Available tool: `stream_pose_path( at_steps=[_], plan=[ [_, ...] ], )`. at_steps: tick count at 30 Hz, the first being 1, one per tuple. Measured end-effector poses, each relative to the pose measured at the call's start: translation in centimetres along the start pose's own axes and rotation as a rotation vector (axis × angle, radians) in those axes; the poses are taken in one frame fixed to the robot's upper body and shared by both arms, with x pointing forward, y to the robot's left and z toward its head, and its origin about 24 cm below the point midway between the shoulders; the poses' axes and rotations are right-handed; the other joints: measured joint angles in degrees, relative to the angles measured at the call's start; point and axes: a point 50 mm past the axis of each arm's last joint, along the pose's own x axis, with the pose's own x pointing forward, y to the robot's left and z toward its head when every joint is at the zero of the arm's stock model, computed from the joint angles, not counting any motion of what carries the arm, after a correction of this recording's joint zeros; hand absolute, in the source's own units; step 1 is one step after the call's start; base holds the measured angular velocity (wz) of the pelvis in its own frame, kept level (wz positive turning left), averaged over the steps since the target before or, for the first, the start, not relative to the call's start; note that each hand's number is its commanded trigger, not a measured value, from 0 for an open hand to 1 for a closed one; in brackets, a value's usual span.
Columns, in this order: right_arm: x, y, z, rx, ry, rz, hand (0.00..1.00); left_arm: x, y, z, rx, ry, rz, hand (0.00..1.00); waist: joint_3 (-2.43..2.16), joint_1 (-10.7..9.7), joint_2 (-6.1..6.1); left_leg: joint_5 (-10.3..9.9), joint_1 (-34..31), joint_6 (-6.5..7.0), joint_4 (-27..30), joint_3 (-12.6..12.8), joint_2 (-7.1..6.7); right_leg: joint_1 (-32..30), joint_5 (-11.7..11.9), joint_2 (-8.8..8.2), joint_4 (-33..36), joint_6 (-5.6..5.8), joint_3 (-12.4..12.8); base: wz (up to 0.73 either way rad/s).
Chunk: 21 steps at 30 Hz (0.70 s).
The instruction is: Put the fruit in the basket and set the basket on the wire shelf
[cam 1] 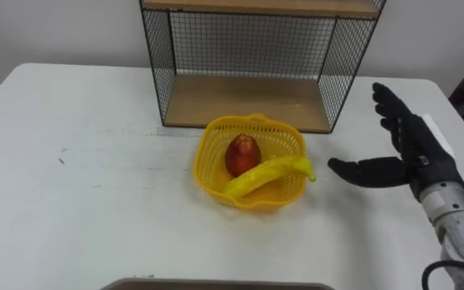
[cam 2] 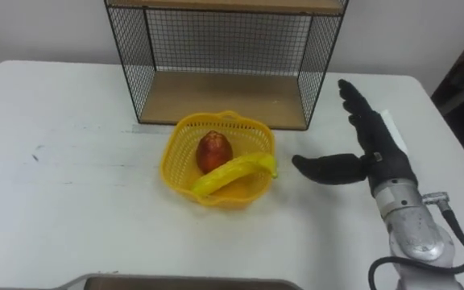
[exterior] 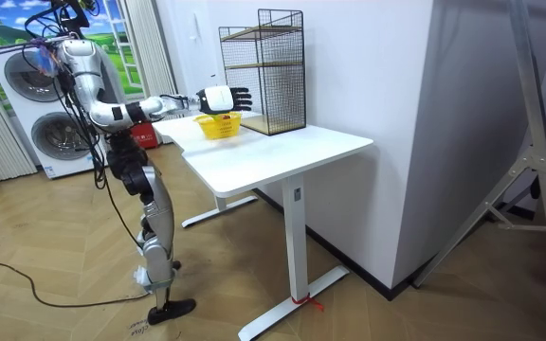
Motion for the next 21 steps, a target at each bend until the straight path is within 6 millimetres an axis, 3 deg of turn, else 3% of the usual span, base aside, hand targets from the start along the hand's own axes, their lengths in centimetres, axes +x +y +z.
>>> stream_pose_path(
  at_steps=[4,8,11,21],
  plan=[
    [-0.7,-0.4,-1.0,0.009,0.032,-0.066,0.0,-0.1,-0.3,3.1,-0.103,-0.149,0.054,0.0,0.01,0.04,-0.21,0.0,0.28,0.0,-0.31,-0.23,-0.05,0.41,-0.01,0.01,-0.35,0.02,-0.19,0.03],
    [-1.6,-0.5,-2.0,0.019,0.07,-0.125,0.0,-0.3,-0.2,4.0,-0.191,-0.189,0.119,0.0,-0.11,0.07,0.0,0.01,0.52,0.0,-0.72,-0.24,-0.04,0.4,-0.01,0.02,-0.32,0.02,-0.27,0.0],
    [-2.0,-0.7,-2.8,0.025,0.104,-0.164,0.0,-0.6,0.5,4.8,-0.354,-0.224,0.181,0.0,-0.2,0.26,0.13,0.02,0.6,0.0,-1.0,-0.16,-0.04,0.27,-0.01,0.02,-0.26,0.02,-0.21,-0.01],
    [-4.1,-2.5,-4.4,0.064,0.173,-0.36,0.0,-3.1,6.4,4.3,-0.948,-0.237,0.608,0.0,-0.26,2.81,0.66,0.35,2.25,-0.06,-2.51,-0.06,-0.07,0.55,-0.03,0.06,-0.2,0.05,0.55,-0.03]
  ],
)
